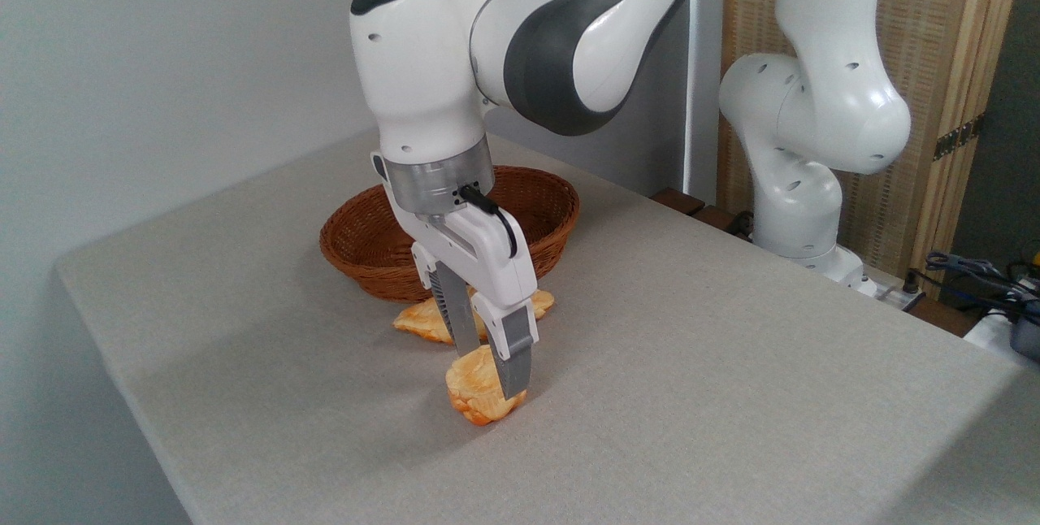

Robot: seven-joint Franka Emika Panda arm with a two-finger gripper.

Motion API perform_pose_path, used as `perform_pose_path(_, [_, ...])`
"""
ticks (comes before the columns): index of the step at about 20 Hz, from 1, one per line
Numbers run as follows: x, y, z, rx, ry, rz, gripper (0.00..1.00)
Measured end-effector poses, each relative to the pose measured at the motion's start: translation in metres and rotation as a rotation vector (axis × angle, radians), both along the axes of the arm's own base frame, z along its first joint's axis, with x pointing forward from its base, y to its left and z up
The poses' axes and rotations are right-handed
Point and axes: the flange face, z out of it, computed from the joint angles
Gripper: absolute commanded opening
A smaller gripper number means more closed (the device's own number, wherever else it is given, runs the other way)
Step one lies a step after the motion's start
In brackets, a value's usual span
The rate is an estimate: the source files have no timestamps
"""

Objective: Put bread into the basket
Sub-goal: 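Close the gripper fingers around the small round bread piece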

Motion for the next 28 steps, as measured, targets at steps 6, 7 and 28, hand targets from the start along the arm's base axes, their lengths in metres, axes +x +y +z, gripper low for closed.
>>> perform_pose_path(6, [0.0001,-0.0018,-0.0028,0.0,-0.003,-0.004,1.0])
perform_pose_path(7, [0.0007,-0.0026,-0.0039,0.0,-0.005,-0.006,1.0])
perform_pose_path(28, [0.0031,-0.0036,-0.004,-0.044,-0.012,0.021,1.0])
